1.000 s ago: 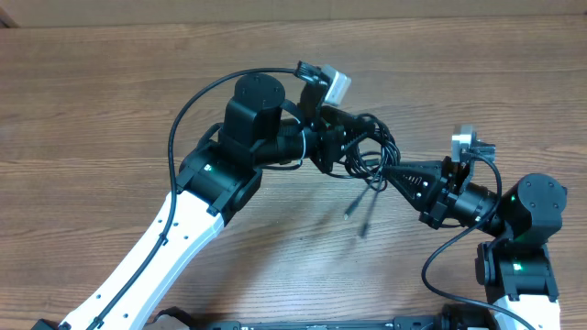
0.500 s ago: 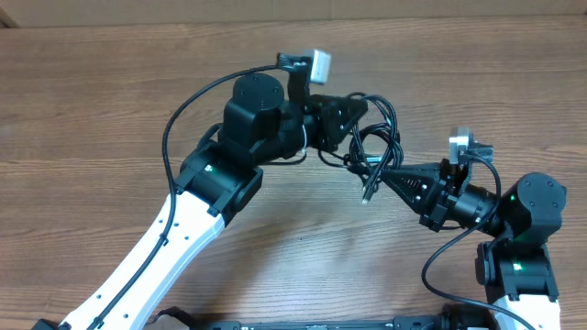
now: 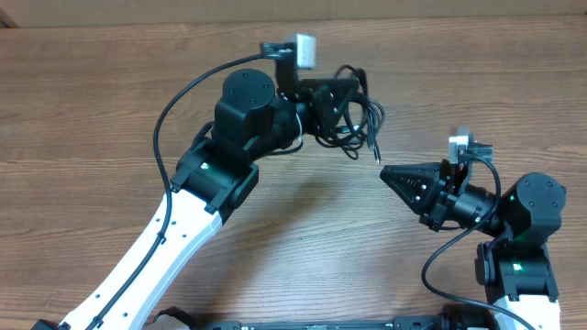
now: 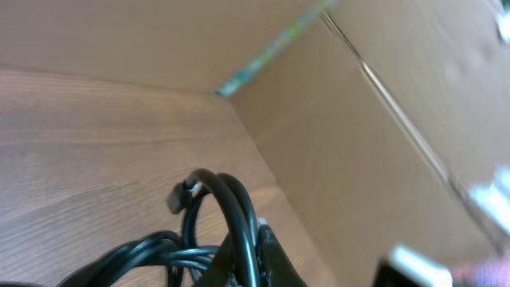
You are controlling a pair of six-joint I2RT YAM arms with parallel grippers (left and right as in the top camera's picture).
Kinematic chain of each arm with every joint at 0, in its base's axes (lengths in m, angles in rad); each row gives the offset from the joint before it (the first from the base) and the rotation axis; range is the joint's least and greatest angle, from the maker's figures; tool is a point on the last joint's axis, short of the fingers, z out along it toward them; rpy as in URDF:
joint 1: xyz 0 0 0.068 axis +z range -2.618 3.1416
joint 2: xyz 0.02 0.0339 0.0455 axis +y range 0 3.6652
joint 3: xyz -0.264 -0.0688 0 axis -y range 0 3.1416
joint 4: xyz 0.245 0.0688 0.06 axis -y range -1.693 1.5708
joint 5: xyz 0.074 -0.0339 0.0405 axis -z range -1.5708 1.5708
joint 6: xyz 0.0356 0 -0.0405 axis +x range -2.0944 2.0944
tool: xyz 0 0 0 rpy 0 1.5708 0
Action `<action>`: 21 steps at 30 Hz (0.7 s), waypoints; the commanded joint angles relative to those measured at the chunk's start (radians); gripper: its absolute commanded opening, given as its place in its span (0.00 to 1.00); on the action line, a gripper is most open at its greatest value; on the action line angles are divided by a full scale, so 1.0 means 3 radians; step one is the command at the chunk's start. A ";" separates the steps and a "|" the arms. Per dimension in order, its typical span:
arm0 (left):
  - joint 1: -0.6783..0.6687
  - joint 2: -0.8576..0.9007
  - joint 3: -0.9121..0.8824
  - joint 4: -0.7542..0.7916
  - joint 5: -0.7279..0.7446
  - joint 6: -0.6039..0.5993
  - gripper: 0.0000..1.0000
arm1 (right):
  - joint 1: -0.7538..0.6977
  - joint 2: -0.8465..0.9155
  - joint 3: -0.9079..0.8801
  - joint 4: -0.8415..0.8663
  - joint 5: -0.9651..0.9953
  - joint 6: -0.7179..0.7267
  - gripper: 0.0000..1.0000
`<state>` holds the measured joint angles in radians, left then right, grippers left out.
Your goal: Untangle cables
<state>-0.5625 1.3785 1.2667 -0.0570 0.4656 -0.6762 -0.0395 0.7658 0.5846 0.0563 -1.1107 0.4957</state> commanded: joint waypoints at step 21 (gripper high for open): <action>-0.0043 -0.0052 0.0041 0.0258 0.3245 0.1956 0.04 | -0.0004 -0.0027 0.0051 -0.1124 0.2280 0.0270 1.00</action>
<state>-0.5697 1.3945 1.2549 -0.0341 1.2549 -0.1116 -0.0299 0.7433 0.5983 -0.2516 -0.5938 0.5686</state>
